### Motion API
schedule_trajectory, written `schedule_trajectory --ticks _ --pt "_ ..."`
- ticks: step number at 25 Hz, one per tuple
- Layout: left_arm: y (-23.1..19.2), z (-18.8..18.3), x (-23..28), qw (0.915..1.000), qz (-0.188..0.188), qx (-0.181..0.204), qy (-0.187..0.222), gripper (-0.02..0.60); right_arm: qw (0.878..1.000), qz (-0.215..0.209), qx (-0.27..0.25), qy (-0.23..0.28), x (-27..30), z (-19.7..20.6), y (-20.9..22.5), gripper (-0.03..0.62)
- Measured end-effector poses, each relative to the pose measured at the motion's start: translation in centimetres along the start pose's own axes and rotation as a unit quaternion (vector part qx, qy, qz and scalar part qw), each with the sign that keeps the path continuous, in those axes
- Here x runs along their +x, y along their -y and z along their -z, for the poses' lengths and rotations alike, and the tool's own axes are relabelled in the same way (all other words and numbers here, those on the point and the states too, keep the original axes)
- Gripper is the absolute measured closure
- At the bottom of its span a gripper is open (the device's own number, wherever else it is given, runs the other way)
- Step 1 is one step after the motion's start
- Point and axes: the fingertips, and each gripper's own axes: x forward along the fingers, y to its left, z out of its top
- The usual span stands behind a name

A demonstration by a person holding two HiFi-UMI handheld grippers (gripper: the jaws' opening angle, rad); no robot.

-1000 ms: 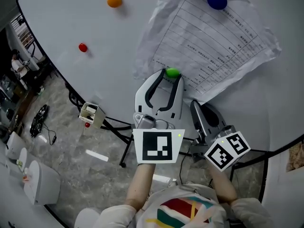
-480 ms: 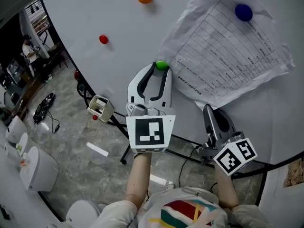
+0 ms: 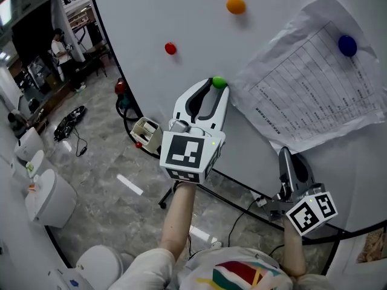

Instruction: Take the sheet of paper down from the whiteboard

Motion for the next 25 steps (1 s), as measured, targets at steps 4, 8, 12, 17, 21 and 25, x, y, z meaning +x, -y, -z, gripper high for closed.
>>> schedule_trajectory --ticks 4,8,12,17,21,25 --pt "-0.7 0.1 0.2 0.9981 0.019 -0.057 0.013 0.414 1.0 0.006 -0.007 0.0 -0.2 -0.2 0.4 0.579" --pt "-0.9 0.1 0.2 0.9972 0.02 -0.066 0.028 0.414 1.0 0.005 -0.01 -0.003 -0.3 -0.3 0.4 0.579" --pt "-1.2 0.1 0.1 0.9981 -0.003 -0.053 0.03 0.395 1.0 0.006 -0.006 -0.001 -0.5 -0.4 0.5 0.579" --pt "-1.5 0.0 0.0 0.9988 -0.018 -0.035 0.028 0.367 1.0 0.006 -0.004 0.0 -0.7 -0.5 0.6 0.579" --pt "-1.4 -0.6 -0.4 0.9988 -0.043 0.012 0.023 0.367 1.0 0.006 -0.004 0.001 -0.6 -0.5 0.7 0.58" --pt "0.5 -5.9 -2.4 0.9929 -0.05 0.017 0.107 0.368 1.0 0.003 -0.005 -0.003 -0.7 -0.4 0.5 0.58"
